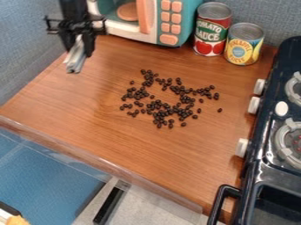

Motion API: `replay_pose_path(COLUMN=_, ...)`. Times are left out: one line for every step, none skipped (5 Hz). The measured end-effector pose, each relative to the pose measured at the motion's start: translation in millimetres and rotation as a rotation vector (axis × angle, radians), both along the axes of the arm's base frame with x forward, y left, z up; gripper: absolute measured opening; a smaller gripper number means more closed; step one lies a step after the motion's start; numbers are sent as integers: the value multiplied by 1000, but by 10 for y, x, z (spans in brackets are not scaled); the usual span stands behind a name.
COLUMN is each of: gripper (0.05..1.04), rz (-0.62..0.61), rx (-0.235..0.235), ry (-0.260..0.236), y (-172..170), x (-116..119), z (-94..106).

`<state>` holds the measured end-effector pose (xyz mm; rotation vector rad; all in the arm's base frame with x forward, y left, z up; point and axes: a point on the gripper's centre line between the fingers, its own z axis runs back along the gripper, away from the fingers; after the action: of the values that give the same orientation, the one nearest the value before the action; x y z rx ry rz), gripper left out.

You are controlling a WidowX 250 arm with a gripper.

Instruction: Sweep into pile

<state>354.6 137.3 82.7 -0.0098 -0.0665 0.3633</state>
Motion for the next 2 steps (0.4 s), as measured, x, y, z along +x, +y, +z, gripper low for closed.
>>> replay_pose_path(gripper=390, rz=45, rx=90, ry=-54, y=-330, x=45, z=73)
replay_pose_path(gripper=390, rz=-7, rx=144, ry=-99, y=-831, x=172, z=-6)
